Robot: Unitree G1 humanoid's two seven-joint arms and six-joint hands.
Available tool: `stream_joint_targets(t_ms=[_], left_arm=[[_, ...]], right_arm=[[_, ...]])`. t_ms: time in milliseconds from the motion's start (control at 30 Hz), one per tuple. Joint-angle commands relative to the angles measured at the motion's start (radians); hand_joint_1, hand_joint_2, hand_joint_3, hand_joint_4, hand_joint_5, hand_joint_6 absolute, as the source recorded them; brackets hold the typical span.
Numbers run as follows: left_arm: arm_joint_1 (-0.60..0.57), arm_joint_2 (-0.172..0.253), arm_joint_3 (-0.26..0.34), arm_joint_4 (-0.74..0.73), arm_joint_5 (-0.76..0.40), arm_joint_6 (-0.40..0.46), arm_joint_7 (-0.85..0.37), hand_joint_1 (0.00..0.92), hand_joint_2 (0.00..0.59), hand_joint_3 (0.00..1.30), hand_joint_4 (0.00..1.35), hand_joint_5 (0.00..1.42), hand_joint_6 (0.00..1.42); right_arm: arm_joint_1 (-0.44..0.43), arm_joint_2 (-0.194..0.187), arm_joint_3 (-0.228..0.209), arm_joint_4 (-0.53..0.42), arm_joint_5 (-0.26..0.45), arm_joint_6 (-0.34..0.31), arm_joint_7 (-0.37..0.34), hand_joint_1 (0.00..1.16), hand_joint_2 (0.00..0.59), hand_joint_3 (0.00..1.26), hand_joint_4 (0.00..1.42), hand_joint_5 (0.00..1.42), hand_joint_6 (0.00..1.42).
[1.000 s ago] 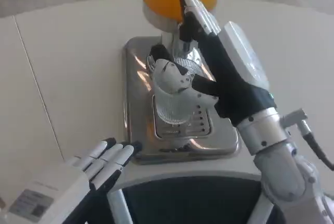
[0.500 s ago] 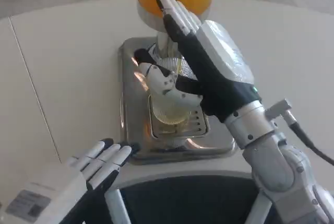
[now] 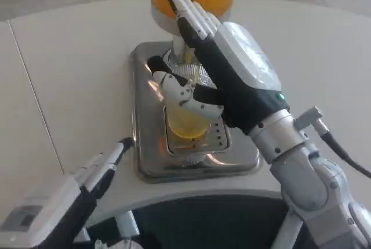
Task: Grasp the cup under the faucet to collect the drink, then remove the cup.
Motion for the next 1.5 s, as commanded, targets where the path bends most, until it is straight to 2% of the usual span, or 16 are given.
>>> stream_joint_targets(t_ms=[33,267,667,900,1300,1400,1500], left_arm=[[-0.047,-0.08,-0.049,-0.043,-0.036,0.133,-0.032,0.053,0.093,0.0,0.0,0.08,0.23],[-0.111,-0.199,-0.127,-0.081,0.005,0.283,0.007,0.097,0.068,0.0,0.0,0.11,0.29],[-0.232,-0.328,-0.218,-0.029,0.082,0.408,0.096,0.119,0.063,0.0,0.0,0.12,0.31],[-0.294,-0.376,-0.275,0.023,0.117,0.452,0.145,0.12,0.062,0.0,0.0,0.12,0.31],[-0.383,-0.416,-0.328,0.117,0.133,0.481,0.212,0.123,0.065,0.0,0.0,0.13,0.31],[-0.391,-0.416,-0.332,0.125,0.129,0.482,0.217,0.124,0.068,0.0,0.0,0.13,0.31],[-0.392,-0.412,-0.33,0.128,0.123,0.481,0.215,0.124,0.069,0.0,0.0,0.13,0.31]], right_arm=[[0.026,-0.008,0.031,0.001,-0.003,0.015,0.062,0.36,0.506,0.0,0.0,0.0,0.0],[0.032,-0.012,0.03,-0.018,-0.003,0.028,0.071,0.36,0.507,0.0,0.0,0.0,0.0],[0.032,-0.012,0.034,-0.029,-0.003,0.034,0.079,0.36,0.507,0.0,0.0,0.0,0.0],[0.04,-0.016,0.029,-0.051,-0.004,0.042,0.083,0.36,0.507,0.0,0.0,0.0,0.0],[0.079,-0.027,0.011,-0.138,0.002,0.076,0.096,0.36,0.507,0.0,0.0,0.0,0.0],[0.1,-0.029,0.001,-0.193,-0.01,0.089,0.093,0.36,0.507,0.0,0.0,0.0,0.0],[0.14,-0.033,-0.021,-0.287,-0.013,0.11,0.095,0.36,0.507,0.0,0.0,0.0,0.0]])
